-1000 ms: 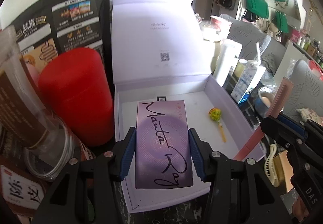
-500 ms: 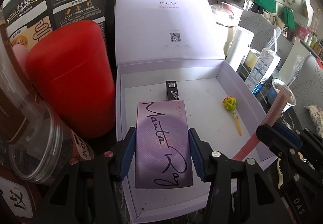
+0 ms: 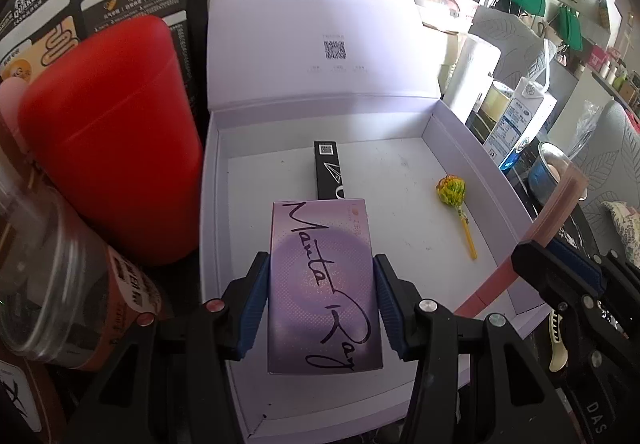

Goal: Organize rigid objects
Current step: 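Open the right gripper dropping the lip gloss while the left lowers the card into the box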

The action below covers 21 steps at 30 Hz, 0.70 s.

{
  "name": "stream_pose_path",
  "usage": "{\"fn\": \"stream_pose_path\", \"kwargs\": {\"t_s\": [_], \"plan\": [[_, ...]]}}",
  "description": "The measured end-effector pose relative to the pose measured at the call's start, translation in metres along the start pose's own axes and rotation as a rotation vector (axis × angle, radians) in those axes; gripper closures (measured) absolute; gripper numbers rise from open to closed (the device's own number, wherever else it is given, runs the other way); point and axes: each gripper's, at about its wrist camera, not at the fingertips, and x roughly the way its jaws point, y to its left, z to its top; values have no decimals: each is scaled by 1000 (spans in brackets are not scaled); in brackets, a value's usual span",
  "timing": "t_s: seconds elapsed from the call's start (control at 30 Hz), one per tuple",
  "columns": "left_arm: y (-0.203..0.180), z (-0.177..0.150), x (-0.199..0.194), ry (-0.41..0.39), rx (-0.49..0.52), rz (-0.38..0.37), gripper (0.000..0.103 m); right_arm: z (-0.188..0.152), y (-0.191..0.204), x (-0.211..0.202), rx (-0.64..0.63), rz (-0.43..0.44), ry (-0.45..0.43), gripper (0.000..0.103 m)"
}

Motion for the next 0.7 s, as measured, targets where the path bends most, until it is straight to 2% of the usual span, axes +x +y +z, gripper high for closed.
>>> {"fn": "stream_pose_path", "kwargs": {"t_s": [0.2, 0.3, 0.7], "plan": [[1, -1, 10, 52, -27, -12, 53, 1, -2, -1, 7, -3, 4, 87], [0, 1, 11, 52, -23, 1, 53, 2, -3, -2, 10, -8, 3, 70], [-1, 0, 7, 41, -27, -20, 53, 3, -4, -4, 16, -8, 7, 70]]}}
